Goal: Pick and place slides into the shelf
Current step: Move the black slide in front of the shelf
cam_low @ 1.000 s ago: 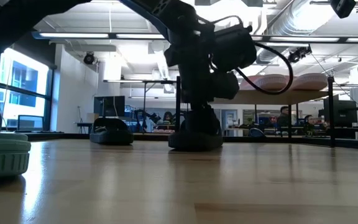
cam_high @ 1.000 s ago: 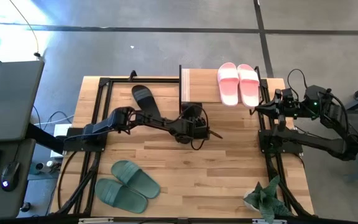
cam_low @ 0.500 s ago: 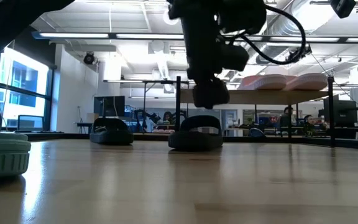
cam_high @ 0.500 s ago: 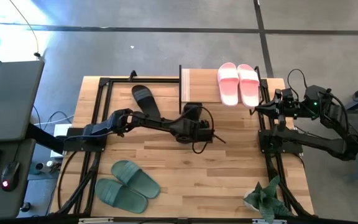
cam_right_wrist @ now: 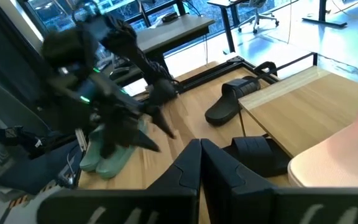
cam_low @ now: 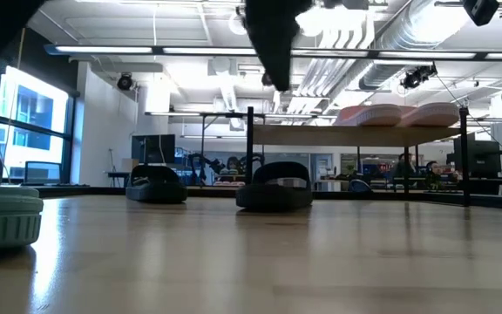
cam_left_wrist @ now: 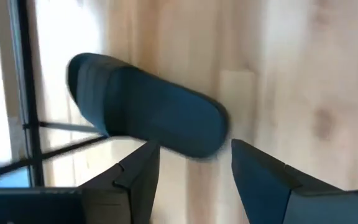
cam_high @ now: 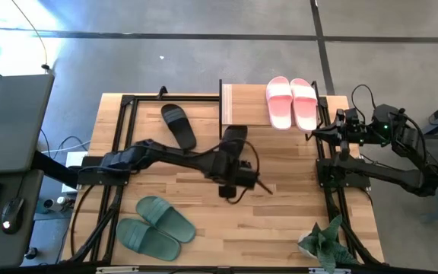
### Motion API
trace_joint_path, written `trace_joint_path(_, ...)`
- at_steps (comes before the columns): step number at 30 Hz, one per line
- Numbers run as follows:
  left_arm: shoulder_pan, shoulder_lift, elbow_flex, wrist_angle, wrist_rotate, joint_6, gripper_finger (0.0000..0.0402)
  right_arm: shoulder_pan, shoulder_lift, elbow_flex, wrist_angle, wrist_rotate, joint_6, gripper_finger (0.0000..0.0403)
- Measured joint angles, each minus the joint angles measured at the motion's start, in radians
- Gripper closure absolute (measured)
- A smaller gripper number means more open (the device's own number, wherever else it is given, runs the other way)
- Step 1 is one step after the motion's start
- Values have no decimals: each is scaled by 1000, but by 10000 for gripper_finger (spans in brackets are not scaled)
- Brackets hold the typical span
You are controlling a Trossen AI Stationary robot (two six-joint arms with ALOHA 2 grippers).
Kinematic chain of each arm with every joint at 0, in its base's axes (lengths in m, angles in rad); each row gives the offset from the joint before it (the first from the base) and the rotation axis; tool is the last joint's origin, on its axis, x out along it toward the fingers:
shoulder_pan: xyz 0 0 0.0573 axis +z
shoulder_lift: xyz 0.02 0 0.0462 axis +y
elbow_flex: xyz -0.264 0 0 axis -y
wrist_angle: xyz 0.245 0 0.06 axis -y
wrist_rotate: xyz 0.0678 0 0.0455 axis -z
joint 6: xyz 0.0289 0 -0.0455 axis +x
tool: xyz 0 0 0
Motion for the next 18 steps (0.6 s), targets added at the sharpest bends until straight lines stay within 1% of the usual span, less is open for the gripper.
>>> trace_joint_path(3, -30, -72, -4, -36, 15, -46, 230, 0, 0, 0, -12, 0, 0, 403)
trace_joint_path(8, -36, -173, -3, -142, 23, -201, 241, 0, 0, 0, -15, -1, 0, 403)
trace_joint_path(10, -35, -210, -3, -130, 33, -239, 243, 0, 0, 0, -17, 1, -1, 403)
trace_joint_path(12, -28, -247, -3, -131, 56, -245, 243, 0, 0, 0, -16, -1, -6, 403)
trace_joint_path(16, -5, -281, -25, -130, 56, -283, 244, 0, -1, 0, -17, -1, -3, 403)
trace_joint_path(18, 29, -300, -60, -129, 29, -296, 247, 0, 0, 0, -19, -1, 0, 403)
